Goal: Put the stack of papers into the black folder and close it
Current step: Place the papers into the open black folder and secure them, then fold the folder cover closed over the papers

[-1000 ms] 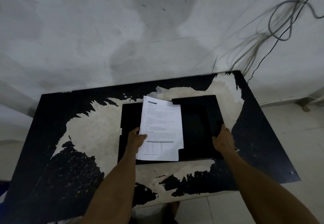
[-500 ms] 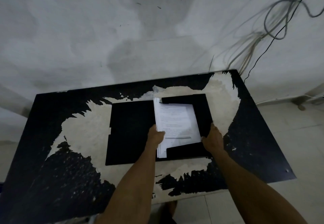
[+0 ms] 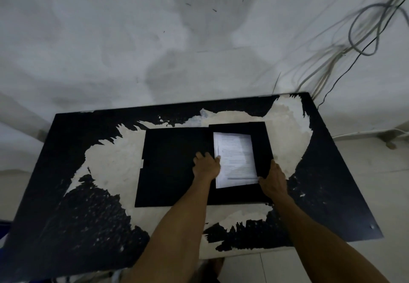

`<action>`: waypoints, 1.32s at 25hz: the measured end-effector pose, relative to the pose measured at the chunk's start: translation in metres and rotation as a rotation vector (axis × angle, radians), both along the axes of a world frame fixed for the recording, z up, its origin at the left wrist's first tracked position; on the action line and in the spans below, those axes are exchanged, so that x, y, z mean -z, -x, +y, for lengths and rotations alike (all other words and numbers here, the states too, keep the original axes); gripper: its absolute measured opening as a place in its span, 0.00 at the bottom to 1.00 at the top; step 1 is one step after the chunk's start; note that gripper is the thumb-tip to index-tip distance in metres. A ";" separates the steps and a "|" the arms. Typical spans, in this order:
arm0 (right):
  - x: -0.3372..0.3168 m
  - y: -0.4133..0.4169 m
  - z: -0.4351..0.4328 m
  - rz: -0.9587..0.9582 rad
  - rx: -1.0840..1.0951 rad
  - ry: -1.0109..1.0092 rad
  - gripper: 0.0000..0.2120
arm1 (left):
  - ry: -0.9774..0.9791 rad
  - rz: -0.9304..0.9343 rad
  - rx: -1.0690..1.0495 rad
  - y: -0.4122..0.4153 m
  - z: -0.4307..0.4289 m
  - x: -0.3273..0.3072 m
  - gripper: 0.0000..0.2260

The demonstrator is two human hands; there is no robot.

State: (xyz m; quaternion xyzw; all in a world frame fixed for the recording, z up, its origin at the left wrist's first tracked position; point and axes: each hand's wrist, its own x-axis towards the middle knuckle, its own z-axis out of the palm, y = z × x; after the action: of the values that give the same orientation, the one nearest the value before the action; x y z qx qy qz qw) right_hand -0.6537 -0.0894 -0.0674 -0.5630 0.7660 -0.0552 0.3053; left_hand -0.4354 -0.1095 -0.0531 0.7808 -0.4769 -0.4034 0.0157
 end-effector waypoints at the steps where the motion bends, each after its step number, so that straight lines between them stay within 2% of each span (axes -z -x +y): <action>1: 0.002 0.000 0.000 0.005 -0.008 0.009 0.39 | 0.026 -0.057 0.005 -0.017 -0.006 -0.002 0.32; 7: 0.012 0.001 -0.002 0.000 0.005 0.071 0.38 | 0.037 -0.202 0.211 -0.095 -0.057 -0.014 0.33; 12: 0.016 0.003 -0.005 0.007 -0.011 0.109 0.40 | 0.029 -0.218 0.315 -0.099 -0.080 -0.009 0.34; 21: 0.022 0.005 -0.009 0.027 -0.048 0.087 0.42 | 0.018 -0.435 0.406 -0.121 -0.100 -0.009 0.34; 27: 0.010 0.003 -0.012 0.005 -0.075 0.007 0.43 | -0.126 -0.515 0.400 -0.144 -0.108 -0.072 0.35; 30: -0.004 0.001 -0.011 -0.022 -0.084 -0.049 0.44 | -0.208 -0.397 0.297 -0.157 -0.117 -0.126 0.41; 33: -0.015 0.003 -0.012 -0.065 -0.086 -0.069 0.42 | -0.267 0.052 -0.008 -0.159 -0.127 -0.175 0.43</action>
State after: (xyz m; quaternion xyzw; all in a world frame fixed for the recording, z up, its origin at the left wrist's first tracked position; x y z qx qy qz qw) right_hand -0.6568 -0.1014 -0.0520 -0.5823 0.7324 -0.0337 0.3513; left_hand -0.2761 -0.2366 0.1221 0.7672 -0.4151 -0.4833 -0.0746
